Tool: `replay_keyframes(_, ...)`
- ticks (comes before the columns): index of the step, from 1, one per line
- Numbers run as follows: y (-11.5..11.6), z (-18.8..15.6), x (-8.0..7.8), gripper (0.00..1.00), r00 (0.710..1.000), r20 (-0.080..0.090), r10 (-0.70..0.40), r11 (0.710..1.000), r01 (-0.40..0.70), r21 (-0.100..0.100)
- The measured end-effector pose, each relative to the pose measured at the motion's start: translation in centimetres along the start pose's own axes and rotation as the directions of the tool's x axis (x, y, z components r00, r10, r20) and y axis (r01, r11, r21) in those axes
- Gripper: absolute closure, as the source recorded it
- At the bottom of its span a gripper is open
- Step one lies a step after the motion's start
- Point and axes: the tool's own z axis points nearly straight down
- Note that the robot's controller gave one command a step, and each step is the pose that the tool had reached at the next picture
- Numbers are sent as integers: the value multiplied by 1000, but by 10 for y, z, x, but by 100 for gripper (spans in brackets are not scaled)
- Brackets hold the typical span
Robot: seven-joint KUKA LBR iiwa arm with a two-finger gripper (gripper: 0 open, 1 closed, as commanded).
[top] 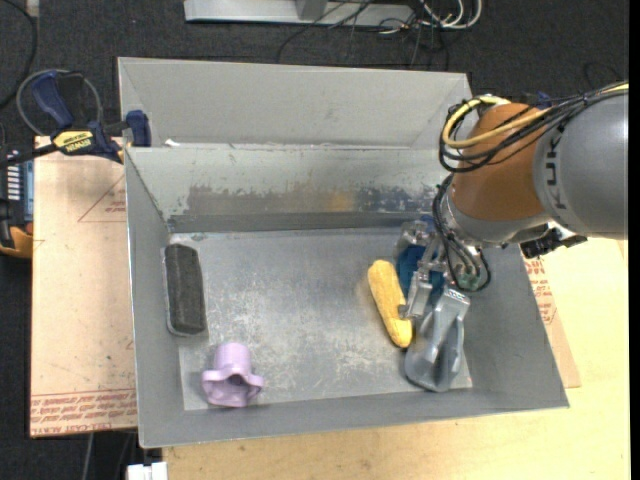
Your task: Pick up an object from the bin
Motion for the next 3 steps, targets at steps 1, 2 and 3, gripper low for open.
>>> replay_keyframes(1,20,24,28,0,995,26,97,995,-97,-17)
replay_keyframes(2,-33,18,-26,100,999,9,32,998,-31,-57)
replay_keyframes(3,-33,18,-26,100,999,9,32,998,-31,-57)
